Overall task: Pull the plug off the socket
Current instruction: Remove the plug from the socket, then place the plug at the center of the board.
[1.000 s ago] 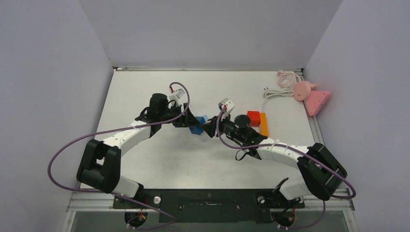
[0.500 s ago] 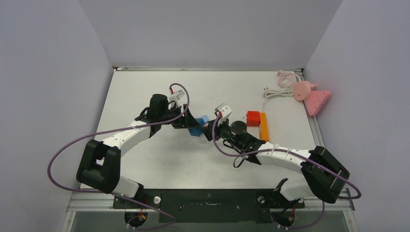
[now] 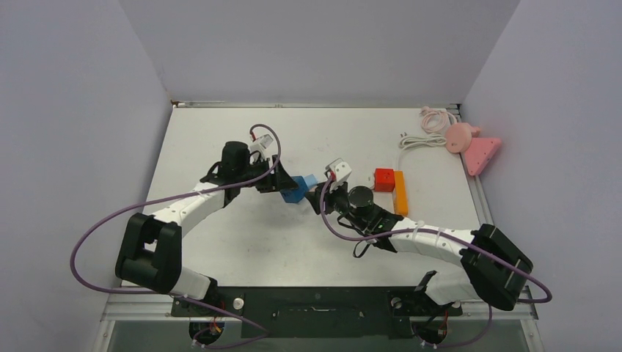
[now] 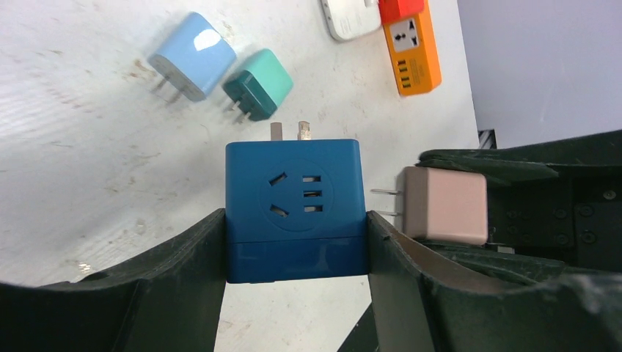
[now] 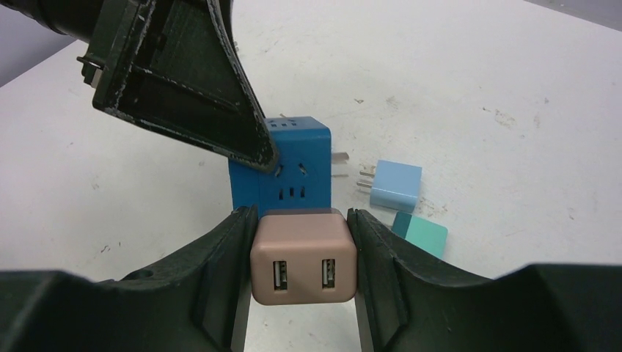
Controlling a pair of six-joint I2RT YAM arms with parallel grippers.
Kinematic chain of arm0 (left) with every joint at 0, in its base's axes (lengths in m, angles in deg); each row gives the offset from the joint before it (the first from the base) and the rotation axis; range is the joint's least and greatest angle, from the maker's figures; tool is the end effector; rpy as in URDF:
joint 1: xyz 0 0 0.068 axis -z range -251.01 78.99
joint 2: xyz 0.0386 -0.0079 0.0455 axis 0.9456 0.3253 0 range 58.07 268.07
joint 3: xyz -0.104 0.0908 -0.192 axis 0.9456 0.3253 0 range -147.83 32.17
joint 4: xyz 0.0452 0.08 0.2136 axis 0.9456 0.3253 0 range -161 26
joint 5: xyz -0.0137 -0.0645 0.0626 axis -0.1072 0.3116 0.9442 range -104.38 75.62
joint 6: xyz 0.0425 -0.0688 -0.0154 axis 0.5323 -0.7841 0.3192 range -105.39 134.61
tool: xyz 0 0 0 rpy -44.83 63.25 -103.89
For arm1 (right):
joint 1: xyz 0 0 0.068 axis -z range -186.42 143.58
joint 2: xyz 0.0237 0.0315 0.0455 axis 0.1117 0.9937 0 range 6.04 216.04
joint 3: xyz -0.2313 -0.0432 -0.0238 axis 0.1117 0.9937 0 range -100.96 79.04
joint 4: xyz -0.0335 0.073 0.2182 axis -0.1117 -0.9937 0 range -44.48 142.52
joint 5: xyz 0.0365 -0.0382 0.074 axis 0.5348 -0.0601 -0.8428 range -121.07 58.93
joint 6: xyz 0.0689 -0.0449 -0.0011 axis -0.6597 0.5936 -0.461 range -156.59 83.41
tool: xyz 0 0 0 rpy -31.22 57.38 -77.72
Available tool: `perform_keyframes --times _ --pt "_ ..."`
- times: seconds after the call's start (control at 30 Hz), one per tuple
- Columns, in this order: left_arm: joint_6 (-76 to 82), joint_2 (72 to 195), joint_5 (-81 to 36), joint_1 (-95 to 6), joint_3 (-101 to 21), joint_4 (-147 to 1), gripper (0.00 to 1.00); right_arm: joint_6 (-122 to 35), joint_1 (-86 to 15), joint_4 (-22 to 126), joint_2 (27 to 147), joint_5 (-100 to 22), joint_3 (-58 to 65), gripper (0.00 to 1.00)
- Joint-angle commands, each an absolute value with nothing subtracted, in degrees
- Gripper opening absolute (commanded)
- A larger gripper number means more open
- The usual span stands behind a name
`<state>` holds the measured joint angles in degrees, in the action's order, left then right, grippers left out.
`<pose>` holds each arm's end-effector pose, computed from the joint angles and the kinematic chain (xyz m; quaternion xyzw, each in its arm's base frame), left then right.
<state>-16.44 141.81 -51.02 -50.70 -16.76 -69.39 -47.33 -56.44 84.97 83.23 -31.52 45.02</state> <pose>0.2768 -0.1481 0.1875 0.0618 0.8570 -0.4383 0.2640 0.1986 0.2380 0.2046 -0.2612 0.7244 0.3252 0.5489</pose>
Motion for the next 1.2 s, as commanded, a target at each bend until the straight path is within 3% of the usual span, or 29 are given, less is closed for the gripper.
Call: perform_keyframes --times 0.0,0.17,0.63,0.87,1.17 --pt "-18.1 138.3 -50.1 -53.7 -17.8 -74.0 0.00 -47.0 -56.6 86.4 78.7 -27.5 45.1 0.05" --pt "-18.3 137.1 -49.0 -56.2 -17.7 -73.4 0.00 -46.9 -55.2 85.4 78.6 -27.6 45.0 0.05" --pt "-15.6 124.8 -41.0 -61.0 -15.7 -72.5 0.00 -50.7 -53.6 77.7 95.2 -33.9 35.4 0.05" --pt "-17.0 125.3 -43.3 -61.0 -15.7 -73.1 0.00 -52.7 -53.5 74.2 103.7 -34.5 29.4 0.16" --pt "-17.4 125.3 -44.1 -60.9 -15.6 -73.4 0.00 -54.0 -52.2 74.5 108.4 -34.4 27.0 0.41"
